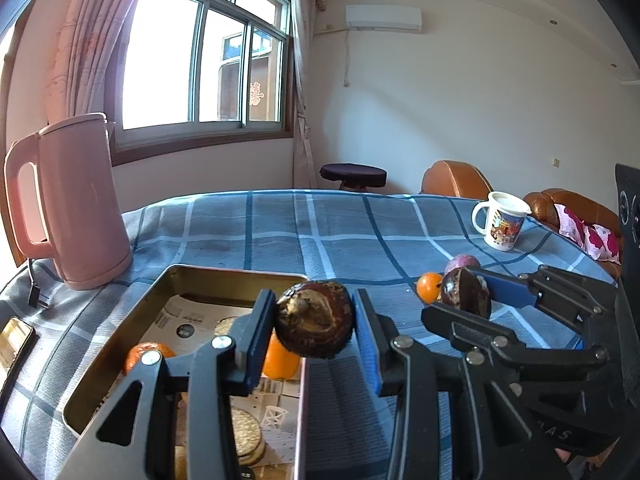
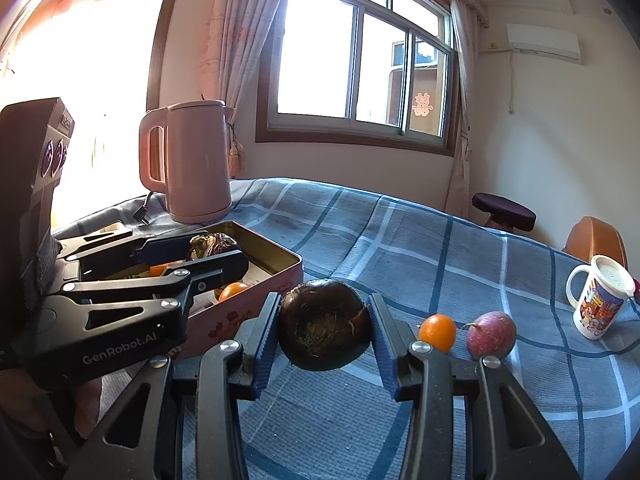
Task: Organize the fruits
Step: 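Carry cracked fruit with left tool while right tool carries dark fruit toward the tin, then drop cracked fruit into tin from left tool while right tool drops dark fruit there, then grasp the orange with the left tool while the right tool grasps the purple round fruit, then lift the orange with the left tool while the right tool lifts the purple fruit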
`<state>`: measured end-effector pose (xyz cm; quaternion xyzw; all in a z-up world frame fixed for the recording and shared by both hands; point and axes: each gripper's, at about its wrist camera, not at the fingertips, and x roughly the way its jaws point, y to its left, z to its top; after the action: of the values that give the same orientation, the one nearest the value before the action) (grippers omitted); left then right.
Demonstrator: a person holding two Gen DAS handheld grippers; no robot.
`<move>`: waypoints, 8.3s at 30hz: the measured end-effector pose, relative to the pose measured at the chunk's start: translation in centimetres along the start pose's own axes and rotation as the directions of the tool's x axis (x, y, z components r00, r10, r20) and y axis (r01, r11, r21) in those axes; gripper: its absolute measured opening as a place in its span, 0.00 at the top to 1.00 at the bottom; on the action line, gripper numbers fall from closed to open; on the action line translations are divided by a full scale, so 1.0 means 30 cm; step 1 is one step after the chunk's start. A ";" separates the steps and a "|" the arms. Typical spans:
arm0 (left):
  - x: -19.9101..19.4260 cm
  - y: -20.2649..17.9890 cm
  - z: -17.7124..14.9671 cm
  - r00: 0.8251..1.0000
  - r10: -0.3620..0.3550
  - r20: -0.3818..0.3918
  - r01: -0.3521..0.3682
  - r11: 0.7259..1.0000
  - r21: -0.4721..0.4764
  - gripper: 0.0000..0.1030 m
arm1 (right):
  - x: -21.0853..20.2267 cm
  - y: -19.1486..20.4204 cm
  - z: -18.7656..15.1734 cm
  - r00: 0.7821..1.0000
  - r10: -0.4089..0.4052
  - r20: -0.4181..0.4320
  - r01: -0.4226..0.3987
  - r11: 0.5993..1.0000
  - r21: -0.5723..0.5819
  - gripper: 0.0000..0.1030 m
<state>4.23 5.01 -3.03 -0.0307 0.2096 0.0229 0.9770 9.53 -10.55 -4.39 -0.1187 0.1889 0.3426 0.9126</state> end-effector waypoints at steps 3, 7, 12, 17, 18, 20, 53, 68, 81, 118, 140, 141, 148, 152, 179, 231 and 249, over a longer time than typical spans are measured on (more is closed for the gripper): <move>-0.002 0.013 0.000 1.000 0.005 0.000 -0.005 1.000 -0.005 0.60 | 0.008 0.011 0.004 1.000 0.006 -0.001 -0.006 1.000 -0.003 0.56; -0.009 0.030 -0.003 1.000 0.011 0.001 -0.011 1.000 -0.011 0.60 | 0.016 0.025 0.011 1.000 0.013 0.000 -0.013 1.000 -0.008 0.56; -0.018 0.058 -0.005 1.000 0.021 0.003 -0.021 1.000 -0.023 0.60 | 0.028 0.043 0.018 1.000 0.020 -0.002 -0.021 1.000 -0.017 0.56; -0.022 0.086 -0.008 0.999 0.034 0.000 -0.034 0.999 -0.034 0.60 | 0.041 0.060 0.024 1.000 0.031 -0.004 -0.031 0.999 -0.022 0.56; -0.024 0.091 -0.009 0.999 0.037 0.000 -0.037 0.999 -0.035 0.60 | 0.043 0.063 0.025 0.999 0.033 -0.004 -0.033 0.999 -0.023 0.56; -0.026 0.102 -0.009 0.999 0.044 -0.001 -0.044 0.998 -0.039 0.60 | 0.045 0.072 0.028 0.999 0.040 -0.004 -0.040 0.999 -0.026 0.56; -0.056 0.308 -0.031 0.990 0.131 -0.057 -0.136 0.985 -0.107 0.60 | 0.105 0.229 0.111 0.993 0.115 -0.011 -0.116 0.988 -0.104 0.56; -0.058 0.370 -0.043 0.981 0.168 -0.093 -0.177 0.978 -0.108 0.60 | 0.151 0.303 0.123 0.988 0.152 -0.034 -0.156 0.979 -0.135 0.56; -0.042 0.368 -0.046 0.978 0.162 -0.134 -0.172 0.982 -0.073 0.60 | 0.220 0.323 0.109 0.984 0.156 -0.089 -0.168 0.975 -0.144 0.56; 0.003 0.329 -0.060 0.964 0.156 -0.214 -0.165 0.986 -0.025 0.39 | 0.285 0.320 0.070 0.963 0.146 -0.226 -0.183 0.971 -0.154 0.42; 0.068 -0.109 0.086 0.993 0.019 -0.119 -0.006 0.994 0.109 0.06 | 0.067 -0.298 0.100 0.975 -0.179 -0.132 0.197 0.970 0.140 0.35; 0.081 -0.128 0.087 0.992 0.012 -0.124 0.002 0.993 0.115 0.06 | 0.067 -0.328 0.092 0.970 -0.199 -0.138 0.219 0.964 0.151 0.35; 0.260 -0.223 0.094 0.979 0.027 -0.202 -0.007 0.995 0.101 0.06 | 0.149 -0.446 0.050 0.939 -0.245 -0.241 0.291 0.939 0.182 0.34; 0.334 -0.222 0.103 0.975 0.074 -0.211 -0.055 0.994 0.097 0.06 | 0.198 -0.497 0.024 0.934 -0.221 -0.282 0.289 0.930 0.225 0.34; 0.498 -0.395 0.071 0.933 -0.099 -0.346 0.139 0.986 0.093 0.18 | 0.081 -0.666 -0.113 0.925 -0.228 -0.304 0.344 0.844 0.412 0.48; 0.303 -0.295 0.062 0.968 -0.172 -0.183 0.181 0.983 0.032 0.62 | -0.005 -0.425 -0.037 0.966 -0.252 -0.063 0.260 0.940 0.219 0.47; 0.199 -0.298 0.047 0.986 -0.143 -0.087 0.150 0.985 0.085 0.62 | -0.046 -0.366 -0.033 0.966 -0.260 0.002 0.255 0.948 0.189 0.47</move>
<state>10.77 -3.61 -3.75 -0.0025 0.2469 -0.0601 0.9672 15.67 -19.81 -3.73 -0.0514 0.1910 0.2028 0.9590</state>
